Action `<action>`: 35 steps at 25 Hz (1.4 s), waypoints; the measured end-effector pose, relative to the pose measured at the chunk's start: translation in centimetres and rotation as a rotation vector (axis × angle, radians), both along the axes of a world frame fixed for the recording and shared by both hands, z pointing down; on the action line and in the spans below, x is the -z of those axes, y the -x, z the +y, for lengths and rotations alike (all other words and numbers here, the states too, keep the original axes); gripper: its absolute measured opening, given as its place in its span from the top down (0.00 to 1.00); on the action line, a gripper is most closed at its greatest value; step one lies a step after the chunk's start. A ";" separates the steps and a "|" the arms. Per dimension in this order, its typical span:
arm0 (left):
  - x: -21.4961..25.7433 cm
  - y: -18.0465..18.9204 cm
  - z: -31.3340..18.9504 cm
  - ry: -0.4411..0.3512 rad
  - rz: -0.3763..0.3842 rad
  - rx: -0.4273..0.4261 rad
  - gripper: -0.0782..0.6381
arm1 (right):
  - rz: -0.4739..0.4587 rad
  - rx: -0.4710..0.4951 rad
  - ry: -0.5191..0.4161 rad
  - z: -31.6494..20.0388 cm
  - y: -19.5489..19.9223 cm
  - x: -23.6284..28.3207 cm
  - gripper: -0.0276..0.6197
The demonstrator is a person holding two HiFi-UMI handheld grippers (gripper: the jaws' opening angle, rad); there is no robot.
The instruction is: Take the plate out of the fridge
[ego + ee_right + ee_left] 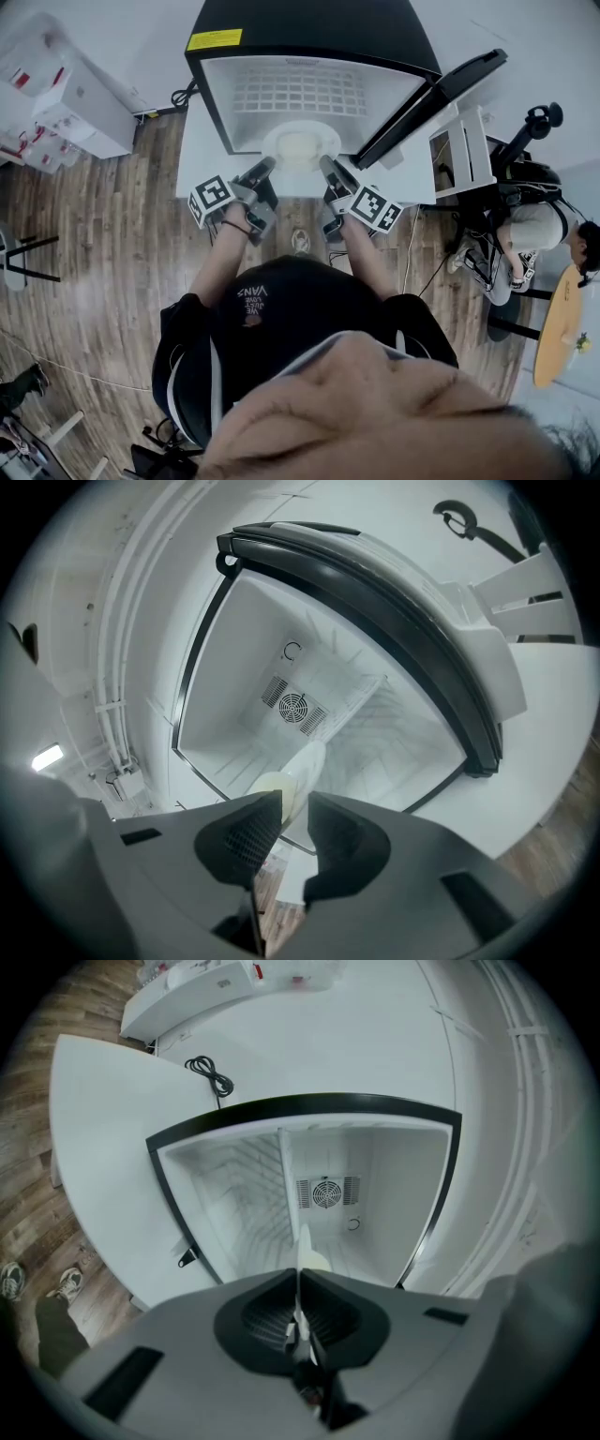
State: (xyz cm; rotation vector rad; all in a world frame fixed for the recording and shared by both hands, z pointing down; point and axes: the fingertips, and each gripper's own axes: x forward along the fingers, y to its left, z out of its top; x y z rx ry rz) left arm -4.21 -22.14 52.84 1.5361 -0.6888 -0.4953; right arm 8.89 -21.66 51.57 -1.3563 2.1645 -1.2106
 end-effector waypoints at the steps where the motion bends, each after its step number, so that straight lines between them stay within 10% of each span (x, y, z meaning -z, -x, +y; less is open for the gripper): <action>1: -0.1 0.0 0.2 0.000 0.000 -0.001 0.85 | 0.001 -0.001 0.000 0.2 0.0 -0.1 0.82; 35: -1.3 2.1 4.7 0.007 0.007 -0.018 0.85 | 0.017 -0.012 0.004 4.8 2.2 -1.1 0.82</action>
